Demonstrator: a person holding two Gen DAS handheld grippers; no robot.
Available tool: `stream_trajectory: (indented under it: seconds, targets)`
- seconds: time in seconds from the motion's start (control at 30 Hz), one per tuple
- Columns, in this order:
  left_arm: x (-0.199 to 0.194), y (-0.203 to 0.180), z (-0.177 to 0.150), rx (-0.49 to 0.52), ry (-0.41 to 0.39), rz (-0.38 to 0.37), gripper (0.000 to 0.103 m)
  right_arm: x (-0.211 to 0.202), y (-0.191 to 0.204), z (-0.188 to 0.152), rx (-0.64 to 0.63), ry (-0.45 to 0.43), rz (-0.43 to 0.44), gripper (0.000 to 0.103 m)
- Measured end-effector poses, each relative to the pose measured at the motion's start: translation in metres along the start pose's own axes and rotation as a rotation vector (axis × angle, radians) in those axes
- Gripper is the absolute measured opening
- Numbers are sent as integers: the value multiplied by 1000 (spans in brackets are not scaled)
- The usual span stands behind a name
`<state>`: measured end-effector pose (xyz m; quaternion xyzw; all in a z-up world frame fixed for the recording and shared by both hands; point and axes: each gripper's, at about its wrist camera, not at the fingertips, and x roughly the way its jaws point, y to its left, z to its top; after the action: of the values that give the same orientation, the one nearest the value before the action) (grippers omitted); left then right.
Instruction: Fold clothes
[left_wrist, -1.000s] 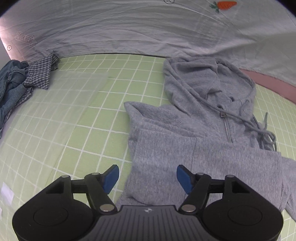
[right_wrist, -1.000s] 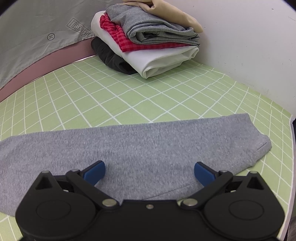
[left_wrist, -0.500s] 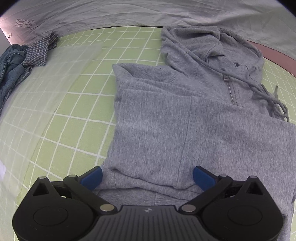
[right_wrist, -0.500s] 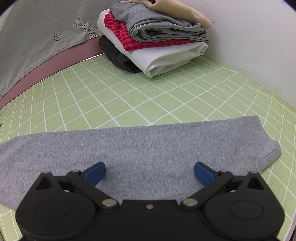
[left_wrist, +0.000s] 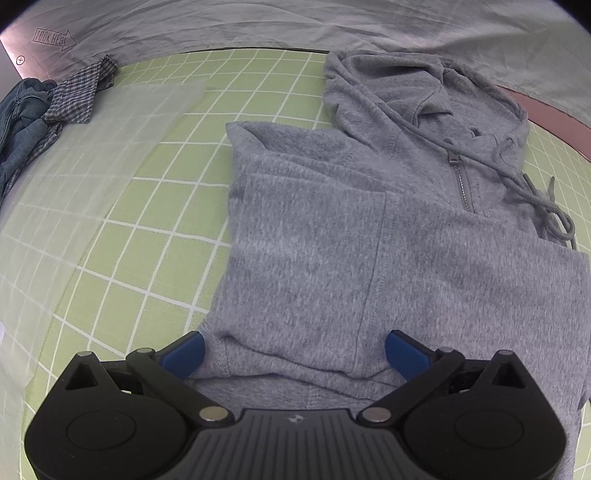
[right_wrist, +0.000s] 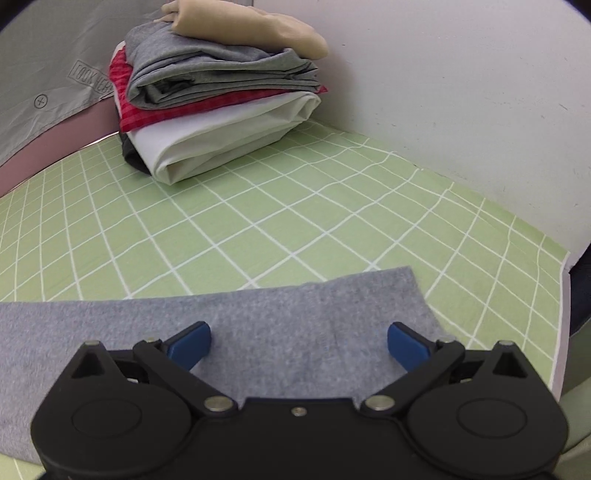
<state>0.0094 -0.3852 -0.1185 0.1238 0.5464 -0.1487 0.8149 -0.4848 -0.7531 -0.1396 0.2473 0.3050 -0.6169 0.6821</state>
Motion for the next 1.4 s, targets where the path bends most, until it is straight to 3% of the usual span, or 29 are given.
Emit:
stream_trajectory:
  seconds: [0.1, 0.43, 0.47, 0.53, 0.57, 0.6, 0.7, 0.9, 1.2, 1.4]
  targets:
    - [0, 0, 0, -4, 1, 3, 103, 6, -15, 1, 65, -4, -14, 103]
    - [0, 2, 0, -12, -2, -6, 103, 2, -11, -6, 90, -44, -31, 102]
    - [0, 3, 0, -12, -4, -8, 103, 1, -11, -6, 85, -43, -23, 96]
    - [-1, 3, -1, -13, -8, -12, 103, -5, -9, -4, 73, -47, -10, 68]
    - [-1, 3, -1, -13, -10, -13, 103, -9, -8, -4, 74, -45, -7, 38]
    - [-1, 3, -1, -13, -12, -13, 103, -12, -7, -3, 77, -41, -1, 26]
    - [-1, 2, -2, -11, -14, -16, 103, -18, -6, -4, 107, -9, 36, 10]
    - [-4, 2, -2, 26, -13, -9, 103, -40, 10, -17, 335, 54, 287, 7]
    - [-11, 5, -22, 145, -51, 12, 103, -62, 120, -13, 365, 163, 666, 7]
    - [-7, 18, -25, 71, -43, -45, 103, -82, 211, -1, 345, 264, 906, 6]
